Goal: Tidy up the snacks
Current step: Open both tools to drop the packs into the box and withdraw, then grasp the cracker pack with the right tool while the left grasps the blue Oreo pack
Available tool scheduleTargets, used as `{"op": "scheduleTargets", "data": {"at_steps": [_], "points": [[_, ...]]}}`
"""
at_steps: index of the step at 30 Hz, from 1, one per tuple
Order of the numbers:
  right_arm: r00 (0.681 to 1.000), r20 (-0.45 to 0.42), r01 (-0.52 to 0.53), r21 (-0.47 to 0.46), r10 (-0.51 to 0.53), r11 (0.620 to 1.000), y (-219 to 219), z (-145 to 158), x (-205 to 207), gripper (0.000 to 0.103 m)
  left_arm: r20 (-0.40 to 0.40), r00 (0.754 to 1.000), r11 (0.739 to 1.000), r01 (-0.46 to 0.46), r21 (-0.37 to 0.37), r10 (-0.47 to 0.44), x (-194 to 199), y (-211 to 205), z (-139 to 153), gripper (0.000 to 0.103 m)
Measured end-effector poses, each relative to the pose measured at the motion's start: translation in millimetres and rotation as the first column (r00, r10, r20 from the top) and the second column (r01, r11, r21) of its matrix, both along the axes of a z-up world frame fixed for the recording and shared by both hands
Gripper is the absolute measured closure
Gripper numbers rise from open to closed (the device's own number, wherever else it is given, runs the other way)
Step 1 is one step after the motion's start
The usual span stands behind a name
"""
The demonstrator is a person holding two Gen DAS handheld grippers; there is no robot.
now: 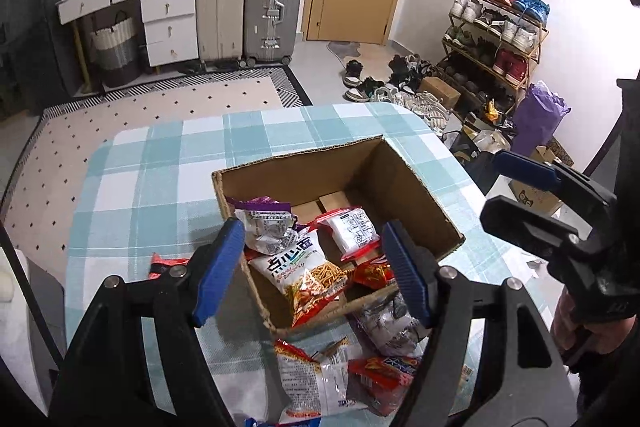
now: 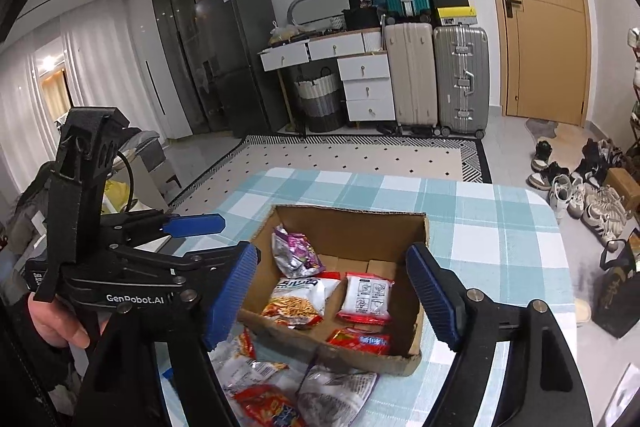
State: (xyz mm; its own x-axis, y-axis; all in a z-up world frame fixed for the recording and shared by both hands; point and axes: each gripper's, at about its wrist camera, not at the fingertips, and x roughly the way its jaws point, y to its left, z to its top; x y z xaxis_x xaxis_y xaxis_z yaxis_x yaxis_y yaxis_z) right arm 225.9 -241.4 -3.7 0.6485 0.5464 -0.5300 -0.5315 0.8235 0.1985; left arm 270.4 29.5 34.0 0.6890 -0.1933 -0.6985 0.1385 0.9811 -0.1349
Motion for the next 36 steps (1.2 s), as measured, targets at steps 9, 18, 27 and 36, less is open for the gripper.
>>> {"op": "scheduleTargets", "data": {"at_steps": [9,18,27,36], "points": [[0.999,0.040,0.004,0.002,-0.004,1.000,-7.7,15.7,-39.6,0.018,0.064,0.998,0.999,-0.022,0.038,0.020,-45.0,-1.3,24.0,0.022],[0.998,0.055,0.019,0.000,-0.019,1.000,-19.0,17.3,-87.1,0.016,0.080,0.996,0.998,-0.039,0.051,0.035,-86.5,-1.9,29.6,0.020],[0.997,0.060,0.047,0.003,-0.047,0.999,-30.5,6.6,-137.7,0.012,0.099,0.994,0.996,-0.062,0.069,0.055,-139.0,-5.6,27.3,0.016],[0.996,0.038,0.079,0.010,-0.079,0.997,-41.2,-10.8,-179.6,0.009,0.108,0.989,0.994,-0.102,0.048,0.096,-184.2,2.3,15.2,0.015]]}}
